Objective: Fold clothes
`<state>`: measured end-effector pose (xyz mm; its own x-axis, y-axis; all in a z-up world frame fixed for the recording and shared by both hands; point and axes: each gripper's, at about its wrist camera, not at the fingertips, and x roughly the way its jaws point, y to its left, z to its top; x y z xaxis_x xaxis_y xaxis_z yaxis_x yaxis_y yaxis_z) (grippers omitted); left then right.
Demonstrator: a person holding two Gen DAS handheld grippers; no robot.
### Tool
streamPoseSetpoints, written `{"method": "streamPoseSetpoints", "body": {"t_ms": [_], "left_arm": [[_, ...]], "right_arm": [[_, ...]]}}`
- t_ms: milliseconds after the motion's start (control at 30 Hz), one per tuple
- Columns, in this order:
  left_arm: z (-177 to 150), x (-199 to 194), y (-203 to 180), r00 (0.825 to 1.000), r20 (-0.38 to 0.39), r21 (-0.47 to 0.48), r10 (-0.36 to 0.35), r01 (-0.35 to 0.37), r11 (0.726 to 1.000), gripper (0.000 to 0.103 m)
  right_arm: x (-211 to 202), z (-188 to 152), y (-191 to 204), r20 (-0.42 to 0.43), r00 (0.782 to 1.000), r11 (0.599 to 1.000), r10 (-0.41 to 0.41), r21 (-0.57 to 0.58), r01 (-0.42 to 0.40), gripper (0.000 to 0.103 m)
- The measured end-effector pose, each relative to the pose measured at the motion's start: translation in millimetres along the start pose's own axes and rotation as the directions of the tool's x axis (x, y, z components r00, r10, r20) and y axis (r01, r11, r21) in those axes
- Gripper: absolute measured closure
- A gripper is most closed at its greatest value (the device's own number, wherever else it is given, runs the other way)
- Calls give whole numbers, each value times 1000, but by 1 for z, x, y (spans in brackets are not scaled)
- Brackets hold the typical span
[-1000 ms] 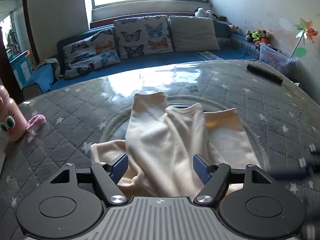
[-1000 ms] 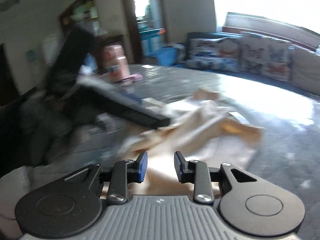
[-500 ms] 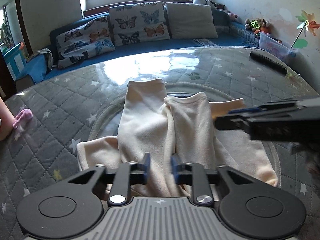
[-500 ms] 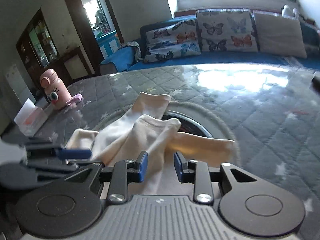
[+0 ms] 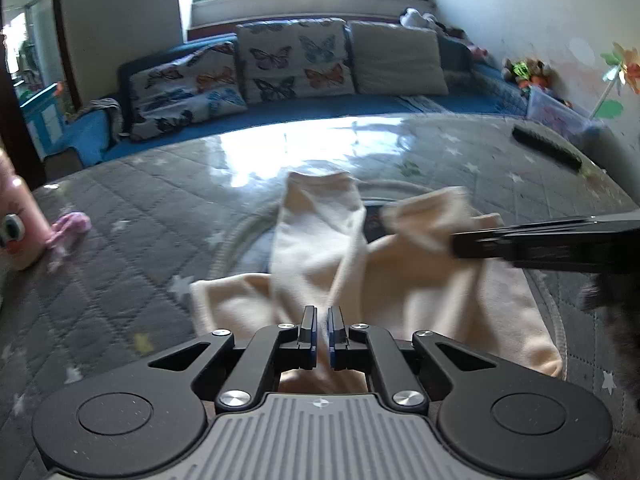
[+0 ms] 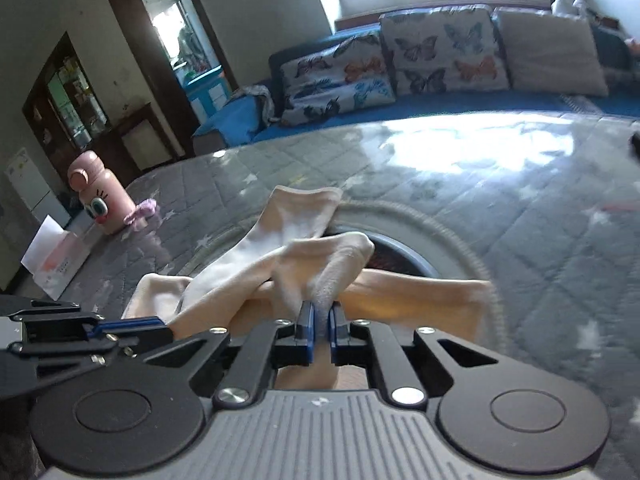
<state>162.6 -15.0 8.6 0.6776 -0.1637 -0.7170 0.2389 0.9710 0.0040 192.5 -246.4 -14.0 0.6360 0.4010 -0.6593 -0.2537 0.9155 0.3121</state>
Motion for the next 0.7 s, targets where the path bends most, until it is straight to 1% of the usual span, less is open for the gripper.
{"method": "streamPoseSetpoints", "body": {"t_ms": [167,267,400,433,500,533,567,600,633,700], "left_arm": [[-7,-29,20,997,49,-43,52,-50,998,98],[-10,-43,29,996,57,-66,70,-66,996,98],[-13,-53,22,996,65,-38,68,-65,997,97],[-13,-53,18,996,68,-28,63,-61,998,95],[-12,-52,8,996,73,-11,52,-51,999,89],[-10,-50,3,996,75,-4,45,-45,999,79],[-9,-49,-2,996,77,4,39,-40,999,65],[-7,-47,-7,996,79,12,34,-35,999,59],[-6,-43,-13,996,79,23,32,-34,999,54],[-5,-34,-24,998,68,48,18,-22,999,52]], "right_arm": [[-44,-7,-9,61,997,999,-37,-11,38,97],[-71,-15,-16,91,994,998,-66,-12,67,97],[-103,-31,-26,116,987,993,-115,5,115,97],[-111,-37,-30,118,985,992,-128,15,127,97],[-120,-46,-36,120,981,988,-155,27,152,97],[-125,-52,-40,122,977,984,-175,33,173,97],[-131,-57,-44,123,973,981,-194,42,191,97],[-137,-63,-49,121,970,977,-210,55,205,97],[-143,-68,-54,118,967,973,-226,68,219,96],[-153,-78,-64,111,962,967,-249,92,240,96]]}}
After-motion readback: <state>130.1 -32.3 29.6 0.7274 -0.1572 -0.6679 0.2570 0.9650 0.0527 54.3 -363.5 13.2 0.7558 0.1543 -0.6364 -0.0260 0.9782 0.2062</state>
